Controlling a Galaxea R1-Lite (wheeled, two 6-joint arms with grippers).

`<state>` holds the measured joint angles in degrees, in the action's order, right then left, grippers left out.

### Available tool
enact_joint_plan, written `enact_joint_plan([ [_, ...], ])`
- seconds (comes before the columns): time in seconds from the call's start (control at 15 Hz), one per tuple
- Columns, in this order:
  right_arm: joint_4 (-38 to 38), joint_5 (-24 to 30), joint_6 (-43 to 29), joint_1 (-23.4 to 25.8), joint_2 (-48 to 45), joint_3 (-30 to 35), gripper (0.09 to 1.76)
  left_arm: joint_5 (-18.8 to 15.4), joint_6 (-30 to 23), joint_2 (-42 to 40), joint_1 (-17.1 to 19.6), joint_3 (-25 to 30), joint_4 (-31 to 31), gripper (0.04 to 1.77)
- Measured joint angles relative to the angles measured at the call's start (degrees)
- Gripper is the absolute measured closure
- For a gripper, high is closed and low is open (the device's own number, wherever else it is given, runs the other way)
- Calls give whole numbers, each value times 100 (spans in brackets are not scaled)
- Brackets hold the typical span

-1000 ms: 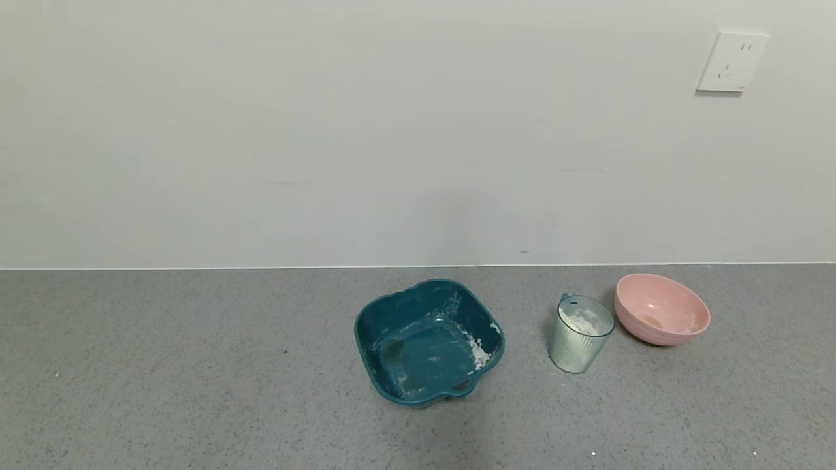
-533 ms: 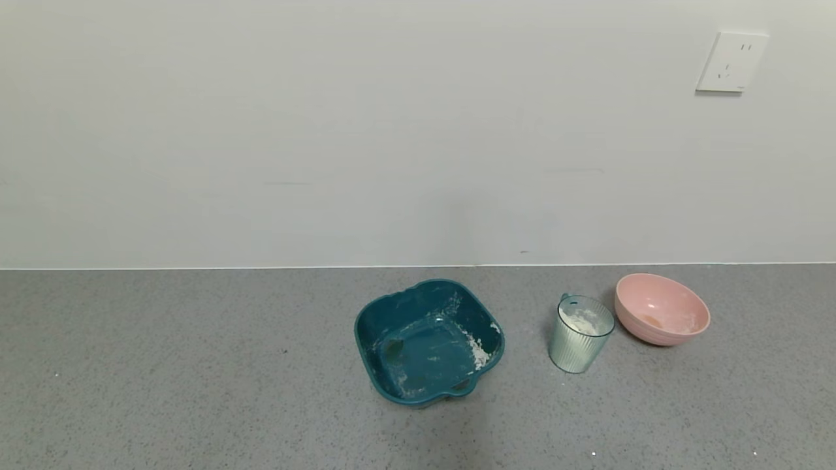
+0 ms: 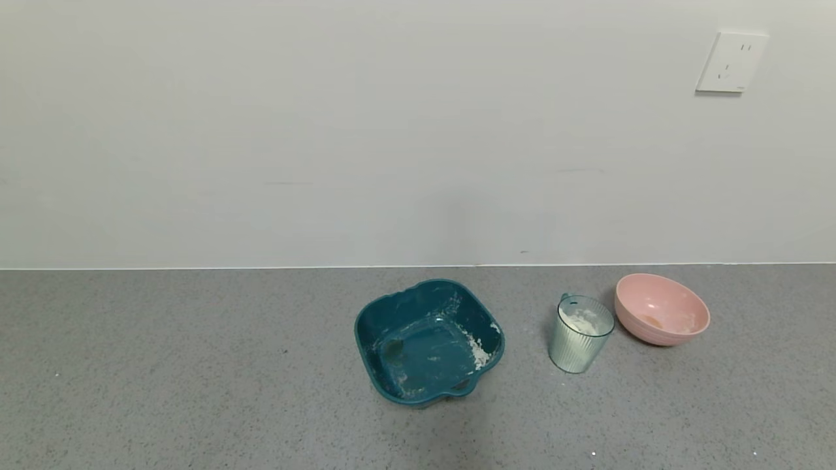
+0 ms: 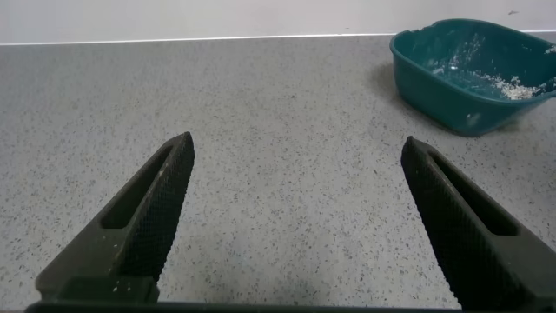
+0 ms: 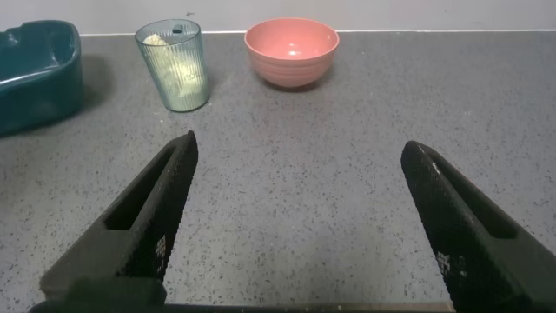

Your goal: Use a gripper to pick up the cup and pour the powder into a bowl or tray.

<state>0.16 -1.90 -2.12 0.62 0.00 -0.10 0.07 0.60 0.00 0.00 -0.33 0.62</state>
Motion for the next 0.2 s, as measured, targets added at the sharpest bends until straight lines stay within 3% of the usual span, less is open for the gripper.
enact_joint_plan([
  [0.2, 0, 0, 4, 0, 0, 0, 15, 0, 0, 0, 0, -2, 0, 9],
])
